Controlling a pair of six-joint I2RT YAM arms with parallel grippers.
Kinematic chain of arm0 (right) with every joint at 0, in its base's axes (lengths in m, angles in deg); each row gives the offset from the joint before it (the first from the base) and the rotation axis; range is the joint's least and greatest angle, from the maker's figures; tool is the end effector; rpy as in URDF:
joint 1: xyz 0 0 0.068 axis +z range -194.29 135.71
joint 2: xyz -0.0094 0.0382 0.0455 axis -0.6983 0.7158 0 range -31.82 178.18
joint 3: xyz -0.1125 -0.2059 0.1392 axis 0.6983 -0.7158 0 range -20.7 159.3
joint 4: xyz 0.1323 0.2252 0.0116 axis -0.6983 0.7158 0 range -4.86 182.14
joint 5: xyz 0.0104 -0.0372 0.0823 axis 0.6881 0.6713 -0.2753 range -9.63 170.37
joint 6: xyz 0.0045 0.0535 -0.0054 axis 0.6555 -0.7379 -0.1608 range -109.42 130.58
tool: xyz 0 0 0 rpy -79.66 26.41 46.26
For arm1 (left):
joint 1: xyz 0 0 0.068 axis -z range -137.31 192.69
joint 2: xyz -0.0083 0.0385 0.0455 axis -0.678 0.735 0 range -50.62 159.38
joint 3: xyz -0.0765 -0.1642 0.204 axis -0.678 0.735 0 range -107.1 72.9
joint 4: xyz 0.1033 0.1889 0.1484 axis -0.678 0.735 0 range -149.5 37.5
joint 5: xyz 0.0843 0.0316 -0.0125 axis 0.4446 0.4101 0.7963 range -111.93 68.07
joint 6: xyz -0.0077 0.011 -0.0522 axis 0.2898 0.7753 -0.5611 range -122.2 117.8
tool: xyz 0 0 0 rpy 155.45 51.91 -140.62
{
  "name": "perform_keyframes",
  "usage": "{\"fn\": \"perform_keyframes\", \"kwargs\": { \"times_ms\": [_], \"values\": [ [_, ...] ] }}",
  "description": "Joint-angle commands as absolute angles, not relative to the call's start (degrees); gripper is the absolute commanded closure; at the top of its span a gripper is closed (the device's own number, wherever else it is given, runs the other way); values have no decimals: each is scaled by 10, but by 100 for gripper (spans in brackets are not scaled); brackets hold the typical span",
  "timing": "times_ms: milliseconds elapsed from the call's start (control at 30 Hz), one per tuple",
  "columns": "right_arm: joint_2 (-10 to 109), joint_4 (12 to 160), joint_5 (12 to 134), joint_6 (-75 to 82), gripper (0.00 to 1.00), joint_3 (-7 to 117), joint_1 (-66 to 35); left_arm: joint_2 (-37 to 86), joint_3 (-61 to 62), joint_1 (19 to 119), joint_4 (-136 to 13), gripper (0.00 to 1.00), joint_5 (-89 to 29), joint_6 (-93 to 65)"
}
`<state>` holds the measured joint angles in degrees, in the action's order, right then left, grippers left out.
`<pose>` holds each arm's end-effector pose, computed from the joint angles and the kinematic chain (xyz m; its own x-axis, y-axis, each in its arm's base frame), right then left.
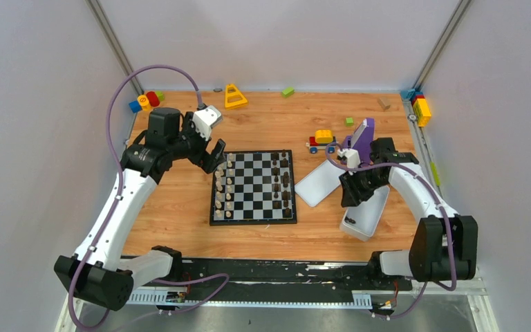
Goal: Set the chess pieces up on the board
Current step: Adjust the storage box at the center of the board, then pick up the chess piece from the storage box.
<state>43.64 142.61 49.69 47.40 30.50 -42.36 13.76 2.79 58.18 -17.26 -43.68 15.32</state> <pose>0.2160 0.0255 0.2194 -0.7305 -0.5402 -0.4177 -0.6745 0.6662 0.3182 0.2178 -0.0740 0.3720 -0.3857 0.3971 -0.8328 0.6829 0.7298 0.0317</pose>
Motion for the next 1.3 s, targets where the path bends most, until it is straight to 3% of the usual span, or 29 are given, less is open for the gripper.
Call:
{"fn": "perform_keyframes", "kwargs": {
  "times_ms": [0, 200, 533, 767, 1267],
  "values": [
    [470, 1363, 467, 418, 59, 346, -386, 144, 9, 578, -172, 0, -435, 167],
    [451, 1351, 543, 420, 58, 352, -391, 152, 2, 578, -167, 0, -427, 171],
    [341, 1383, 536, 510, 56, 289, -494, 169, -2, 578, -168, 0, -425, 176],
    [345, 1352, 523, 598, 59, 227, -549, 169, 3, 578, -170, 0, -425, 177],
    [394, 1178, 499, 672, 52, 144, -547, 192, 11, 578, -184, 0, -405, 202]
  ]
}}
